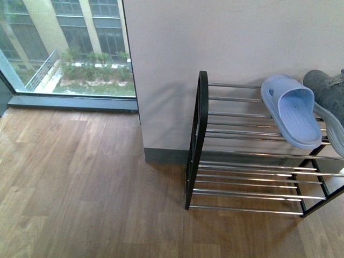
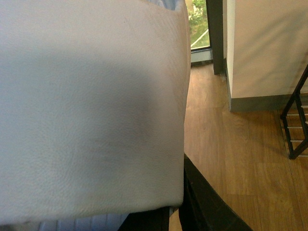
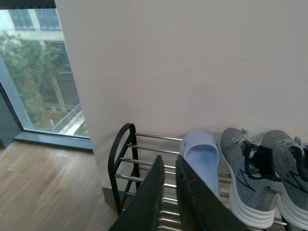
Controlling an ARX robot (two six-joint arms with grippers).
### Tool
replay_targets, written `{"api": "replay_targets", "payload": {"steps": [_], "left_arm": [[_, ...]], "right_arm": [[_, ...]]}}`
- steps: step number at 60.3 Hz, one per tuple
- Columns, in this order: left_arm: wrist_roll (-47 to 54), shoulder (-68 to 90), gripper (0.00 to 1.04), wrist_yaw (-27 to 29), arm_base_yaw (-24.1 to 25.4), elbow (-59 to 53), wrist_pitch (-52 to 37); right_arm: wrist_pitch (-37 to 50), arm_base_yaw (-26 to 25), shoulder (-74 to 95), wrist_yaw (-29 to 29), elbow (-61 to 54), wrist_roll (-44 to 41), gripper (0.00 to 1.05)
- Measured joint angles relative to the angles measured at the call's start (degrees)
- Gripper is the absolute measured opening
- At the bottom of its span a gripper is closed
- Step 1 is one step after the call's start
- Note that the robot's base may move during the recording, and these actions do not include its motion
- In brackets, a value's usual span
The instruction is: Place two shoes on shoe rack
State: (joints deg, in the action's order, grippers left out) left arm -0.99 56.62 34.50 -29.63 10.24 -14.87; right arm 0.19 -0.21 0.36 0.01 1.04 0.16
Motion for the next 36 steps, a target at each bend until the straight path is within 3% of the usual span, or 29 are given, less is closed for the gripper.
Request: {"api": "replay_targets", "payload": {"steps": [13,21,27,36], "left_arm": [[0.0,0.0,0.02,0.0,0.0,0.0,0.0],[0.0,0.0,0.02,0.2,0.11,0.0,0.0],[0.0,0.0,0.02,-0.02,0.09,0.0,0.0],[0.0,0.0,0.02,0.02,0.11,0.0,0.0]], "right_arm": [[0.0,0.0,-0.04,-0.13,0.0,-0.02,0.62],[0.0,0.0,-0.04,-0.22,0.0,0.0,0.83],[-0.02,0.0,-0.07,-0.22,0.0,0.0,0.97],[-0.04,0.0,-0.09,-0.2,0.0,-0.02,0.95]]}}
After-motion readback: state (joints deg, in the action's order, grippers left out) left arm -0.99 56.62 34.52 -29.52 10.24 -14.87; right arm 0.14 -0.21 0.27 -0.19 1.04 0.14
